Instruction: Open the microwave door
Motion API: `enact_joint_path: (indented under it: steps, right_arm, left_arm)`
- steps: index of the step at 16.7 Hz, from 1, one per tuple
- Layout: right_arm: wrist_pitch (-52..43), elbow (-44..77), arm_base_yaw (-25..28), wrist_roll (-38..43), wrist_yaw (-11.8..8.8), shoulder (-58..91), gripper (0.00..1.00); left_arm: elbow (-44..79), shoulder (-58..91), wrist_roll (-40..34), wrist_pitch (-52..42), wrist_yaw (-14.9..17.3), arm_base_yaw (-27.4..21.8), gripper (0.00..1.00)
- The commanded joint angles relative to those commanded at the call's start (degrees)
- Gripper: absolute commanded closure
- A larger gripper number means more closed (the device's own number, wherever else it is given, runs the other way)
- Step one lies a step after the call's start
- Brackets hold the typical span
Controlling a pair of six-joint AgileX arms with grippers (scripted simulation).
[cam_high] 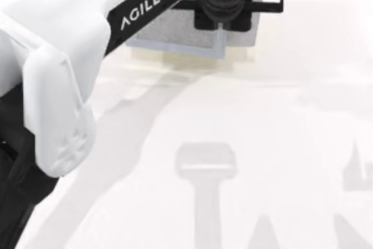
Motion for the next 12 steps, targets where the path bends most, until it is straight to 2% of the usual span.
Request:
enact_joint_path:
  steps: [8, 12]
  right_arm:
    - [0.0, 0.0, 0.0, 0.0, 0.0, 0.0, 0.00]
    - [0.0, 0.0, 0.0, 0.0, 0.0, 0.0, 0.00]
  left_arm:
    - [-12.8, -7.5, 5.0, 6.7, 1.8, 0.7, 1.00]
    - [-14.3, -8.4, 5.6, 7.6, 2.2, 0.8, 1.00]
